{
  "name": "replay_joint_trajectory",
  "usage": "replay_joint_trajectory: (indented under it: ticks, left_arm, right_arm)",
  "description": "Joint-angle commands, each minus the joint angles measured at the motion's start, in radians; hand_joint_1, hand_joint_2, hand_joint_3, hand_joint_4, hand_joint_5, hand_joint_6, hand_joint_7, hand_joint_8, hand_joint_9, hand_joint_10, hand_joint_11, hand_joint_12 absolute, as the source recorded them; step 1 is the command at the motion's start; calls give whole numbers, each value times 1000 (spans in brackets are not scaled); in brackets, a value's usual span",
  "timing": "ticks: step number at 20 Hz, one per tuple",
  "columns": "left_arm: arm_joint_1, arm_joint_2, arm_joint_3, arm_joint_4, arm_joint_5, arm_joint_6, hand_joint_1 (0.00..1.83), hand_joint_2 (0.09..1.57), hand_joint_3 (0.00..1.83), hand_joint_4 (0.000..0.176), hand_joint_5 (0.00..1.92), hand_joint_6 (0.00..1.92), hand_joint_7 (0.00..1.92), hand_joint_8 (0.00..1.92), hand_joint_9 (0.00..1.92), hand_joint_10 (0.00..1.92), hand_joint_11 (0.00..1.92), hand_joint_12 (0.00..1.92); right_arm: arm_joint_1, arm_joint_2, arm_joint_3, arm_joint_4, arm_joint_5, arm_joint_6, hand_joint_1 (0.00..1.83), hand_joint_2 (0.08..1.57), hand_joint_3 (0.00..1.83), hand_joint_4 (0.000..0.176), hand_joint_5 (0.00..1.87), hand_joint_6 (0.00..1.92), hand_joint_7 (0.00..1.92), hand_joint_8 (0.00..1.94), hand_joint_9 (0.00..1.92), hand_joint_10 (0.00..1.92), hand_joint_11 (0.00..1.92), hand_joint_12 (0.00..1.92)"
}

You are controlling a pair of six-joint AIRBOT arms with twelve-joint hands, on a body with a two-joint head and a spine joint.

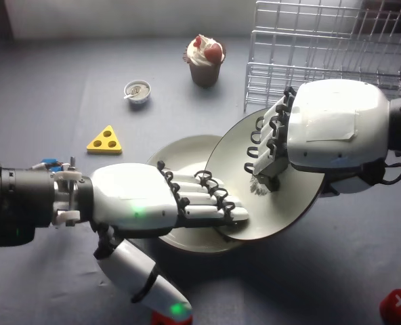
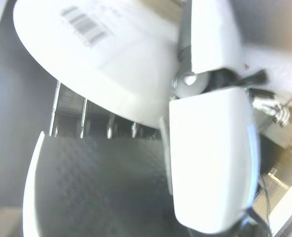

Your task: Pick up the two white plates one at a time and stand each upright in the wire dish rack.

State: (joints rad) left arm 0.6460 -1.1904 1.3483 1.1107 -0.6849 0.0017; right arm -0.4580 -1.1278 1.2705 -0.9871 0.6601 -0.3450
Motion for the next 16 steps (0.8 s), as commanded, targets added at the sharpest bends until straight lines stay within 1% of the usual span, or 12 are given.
replay_joint_trajectory:
  ticks: [1,3,4,8,9,10,11,12,14,16]
  left_arm:
    - [-6,14,1,-27,-1,-2,8,893,1,0,72,3,111,4,117,2,113,6]
    - [-22,41,-2,-53,-11,-2,1,892,1,0,73,3,111,3,121,3,118,8]
    - [-36,66,-10,-66,-12,-2,0,894,2,0,74,3,114,4,123,4,122,9]
    - [-75,137,-42,-84,-16,-2,20,892,0,0,79,4,117,4,125,3,127,10]
    - [-86,164,-55,-85,-18,-2,19,894,0,0,76,2,114,2,120,1,122,8]
    - [-93,181,-64,-85,-19,-2,3,895,1,0,63,0,97,0,105,0,110,2]
    - [-103,206,-74,-85,-21,-2,0,894,0,0,59,0,94,0,105,1,116,5]
    - [-112,233,-82,-89,-18,-2,0,897,2,0,51,0,91,0,106,2,115,4]
    - [-112,275,-92,-121,-4,-2,2,899,2,0,54,3,88,3,108,2,118,6]
    - [-112,312,-99,-146,6,-2,9,898,1,0,51,2,89,3,106,1,112,3]
  right_arm:
    - [10,10,-5,46,55,5,1491,1060,0,0,1014,937,1059,575,1046,794,986,1352]
    - [11,20,-15,46,60,5,1494,1053,1,0,1000,950,1082,561,1072,757,992,1323]
    - [11,28,-23,50,66,6,1496,1049,0,0,996,942,1119,513,1084,741,995,1318]
    - [23,51,-50,81,66,37,1495,1055,0,0,974,967,1094,562,1069,769,988,1330]
    - [33,63,-62,107,66,60,1495,1056,0,0,972,972,1099,556,1064,774,987,1332]
    - [41,69,-67,124,66,77,1494,1051,0,0,986,945,1111,509,1083,754,1006,1329]
    - [56,80,-75,154,73,123,1494,1051,0,0,987,946,1112,500,1083,751,1012,1324]
    - [67,89,-81,182,76,145,1496,1048,0,0,989,948,1111,517,1095,729,1005,1311]
    - [97,112,-93,253,78,190,1496,1048,0,0,998,949,1107,532,1087,723,1005,1299]
    - [143,140,-105,290,78,254,1496,1044,0,0,996,941,1124,501,1093,716,1031,1280]
